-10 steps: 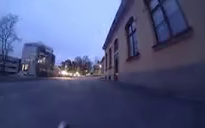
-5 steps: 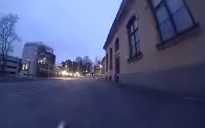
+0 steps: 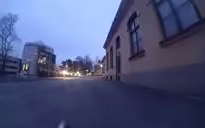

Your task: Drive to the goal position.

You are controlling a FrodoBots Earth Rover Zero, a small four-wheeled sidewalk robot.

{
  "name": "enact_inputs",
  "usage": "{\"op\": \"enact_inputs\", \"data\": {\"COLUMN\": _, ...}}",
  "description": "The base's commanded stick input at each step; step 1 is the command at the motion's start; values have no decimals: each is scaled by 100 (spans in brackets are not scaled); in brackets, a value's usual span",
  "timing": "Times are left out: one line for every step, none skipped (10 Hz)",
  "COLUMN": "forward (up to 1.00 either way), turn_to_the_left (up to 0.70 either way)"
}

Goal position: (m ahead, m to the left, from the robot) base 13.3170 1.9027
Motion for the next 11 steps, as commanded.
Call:
{"op": "enact_inputs", "data": {"forward": 50, "turn_to_the_left": 0}}
{"op": "enact_inputs", "data": {"forward": 50, "turn_to_the_left": 0}}
{"op": "enact_inputs", "data": {"forward": 50, "turn_to_the_left": 0}}
{"op": "enact_inputs", "data": {"forward": 50, "turn_to_the_left": 0}}
{"op": "enact_inputs", "data": {"forward": 50, "turn_to_the_left": 0}}
{"op": "enact_inputs", "data": {"forward": 50, "turn_to_the_left": 0}}
{"op": "enact_inputs", "data": {"forward": 50, "turn_to_the_left": 0}}
{"op": "enact_inputs", "data": {"forward": 50, "turn_to_the_left": 0}}
{"op": "enact_inputs", "data": {"forward": 50, "turn_to_the_left": 0}}
{"op": "enact_inputs", "data": {"forward": 50, "turn_to_the_left": 0}}
{"op": "enact_inputs", "data": {"forward": 50, "turn_to_the_left": 0}}
